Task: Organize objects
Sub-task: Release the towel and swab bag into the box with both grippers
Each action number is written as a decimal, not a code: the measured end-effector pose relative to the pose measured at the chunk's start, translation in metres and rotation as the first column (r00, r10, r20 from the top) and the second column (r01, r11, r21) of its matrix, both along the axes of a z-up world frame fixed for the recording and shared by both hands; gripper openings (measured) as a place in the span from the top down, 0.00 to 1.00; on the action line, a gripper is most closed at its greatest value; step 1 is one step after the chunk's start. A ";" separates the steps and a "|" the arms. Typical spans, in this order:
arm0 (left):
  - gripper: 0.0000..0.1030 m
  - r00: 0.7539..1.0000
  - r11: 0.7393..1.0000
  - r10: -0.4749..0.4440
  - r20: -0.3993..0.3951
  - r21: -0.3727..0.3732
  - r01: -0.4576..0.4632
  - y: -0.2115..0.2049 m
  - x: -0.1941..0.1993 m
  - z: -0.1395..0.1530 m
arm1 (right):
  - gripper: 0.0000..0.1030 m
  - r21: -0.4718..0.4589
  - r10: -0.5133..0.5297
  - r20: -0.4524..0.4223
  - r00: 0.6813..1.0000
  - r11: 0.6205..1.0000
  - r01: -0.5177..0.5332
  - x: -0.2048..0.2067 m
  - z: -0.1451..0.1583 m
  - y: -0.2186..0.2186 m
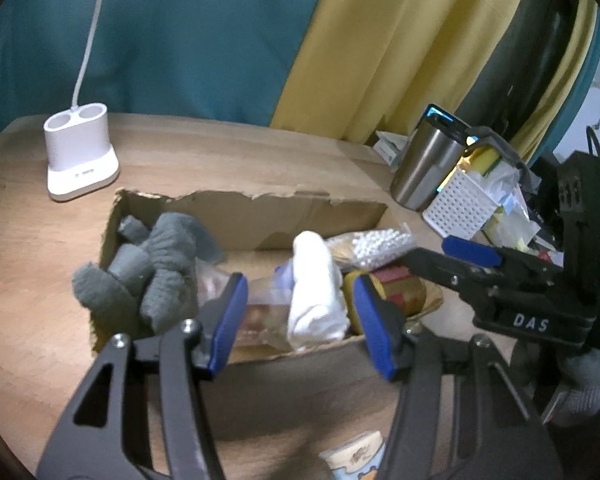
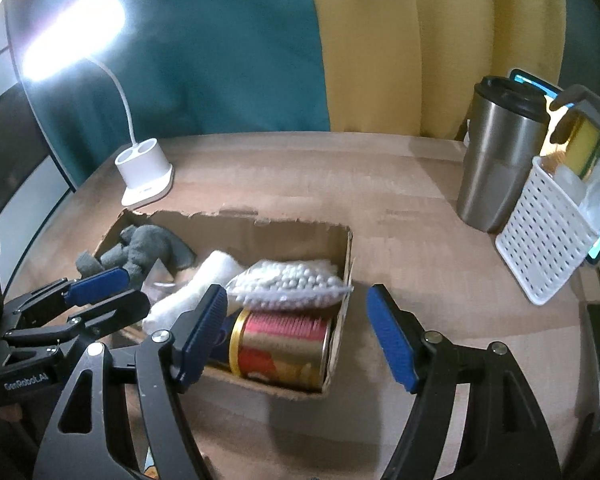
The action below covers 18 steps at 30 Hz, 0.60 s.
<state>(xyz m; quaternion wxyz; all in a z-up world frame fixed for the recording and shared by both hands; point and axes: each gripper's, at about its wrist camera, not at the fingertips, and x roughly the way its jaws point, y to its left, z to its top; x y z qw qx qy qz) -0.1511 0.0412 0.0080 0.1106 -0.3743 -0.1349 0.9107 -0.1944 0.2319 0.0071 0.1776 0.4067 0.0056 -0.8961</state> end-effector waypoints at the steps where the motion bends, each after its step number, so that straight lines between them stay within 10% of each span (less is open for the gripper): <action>1: 0.44 1.000 1.000 0.005 0.000 -0.002 -0.005 -0.001 0.002 0.000 | 0.27 0.000 -0.001 0.000 1.000 1.000 0.001 0.002 0.000 -0.001; 18: 0.30 0.996 0.996 0.086 -0.016 -0.017 -0.086 -0.039 0.048 -0.003 | 0.27 0.015 -0.001 0.008 1.000 1.000 0.001 0.052 -0.008 -0.019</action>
